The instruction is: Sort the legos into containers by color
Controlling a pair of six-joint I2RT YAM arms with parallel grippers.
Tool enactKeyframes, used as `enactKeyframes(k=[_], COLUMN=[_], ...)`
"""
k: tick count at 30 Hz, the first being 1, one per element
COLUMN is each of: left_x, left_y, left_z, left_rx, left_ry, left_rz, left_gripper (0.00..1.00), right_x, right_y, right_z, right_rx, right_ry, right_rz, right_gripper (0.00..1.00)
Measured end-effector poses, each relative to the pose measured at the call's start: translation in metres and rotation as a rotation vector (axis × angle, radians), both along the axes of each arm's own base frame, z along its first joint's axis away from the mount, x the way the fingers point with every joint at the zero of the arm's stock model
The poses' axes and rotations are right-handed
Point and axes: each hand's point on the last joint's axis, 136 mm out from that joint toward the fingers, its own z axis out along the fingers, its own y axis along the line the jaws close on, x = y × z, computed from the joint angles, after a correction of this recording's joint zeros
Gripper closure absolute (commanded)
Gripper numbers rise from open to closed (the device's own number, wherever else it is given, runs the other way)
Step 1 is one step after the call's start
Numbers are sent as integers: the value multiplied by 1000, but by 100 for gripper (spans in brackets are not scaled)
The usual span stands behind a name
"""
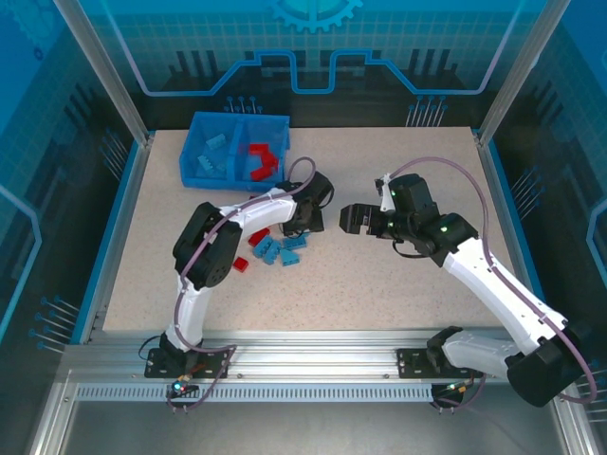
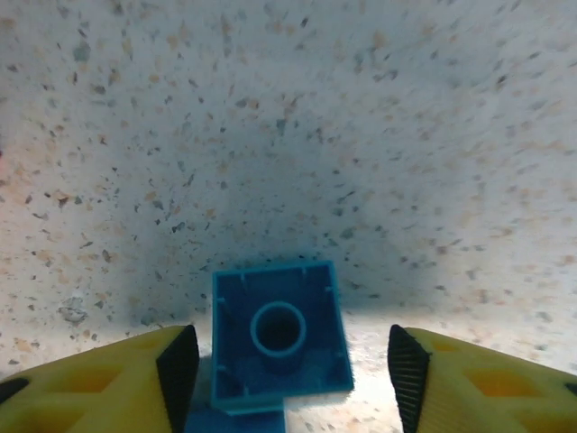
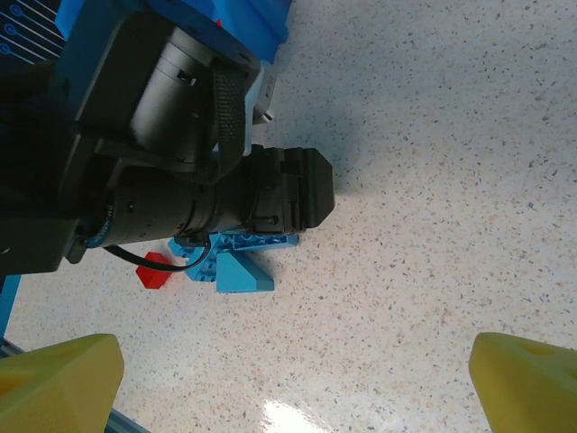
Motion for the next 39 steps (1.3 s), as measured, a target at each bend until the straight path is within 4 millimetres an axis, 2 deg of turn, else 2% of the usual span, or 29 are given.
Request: enactKeyframes(k=[6, 12, 15, 19, 22, 24, 27, 30, 35, 39], left_x=[-2, -1, 4, 18, 36, 53, 78, 99, 149, 198], left_y=[5, 9, 14, 31, 59, 86, 129, 175, 240, 281], left_z=[-5, 1, 22, 72, 114, 139, 165, 182, 194, 177], left_rx=[31, 44, 39, 10, 0, 0, 12, 31, 43, 16], left_ry=[9, -8, -51, -155, -242, -301, -362, -404, -466, -477], left_rz=[-9, -10, 0, 29, 78, 125, 196, 273, 410, 484], left_gripper=[62, 69, 69, 69, 69, 69, 69, 70, 69, 65], right_x=[-3, -8, -10, -12, -11, -11, -11, -11, -14, -16], right_y=[4, 18, 24, 31, 32, 32, 32, 32, 32, 29], right_z=[0, -5, -3, 5, 8, 8, 8, 8, 11, 19], right_rx=[13, 27, 37, 49, 51, 50, 49, 48, 49, 53], right_ry=[5, 22, 14, -12, -25, -26, -26, -27, -35, -54], right_rz=[36, 131, 168, 205, 211, 212, 211, 209, 211, 205], right_gripper=[0, 0, 0, 0, 0, 0, 0, 0, 0, 0])
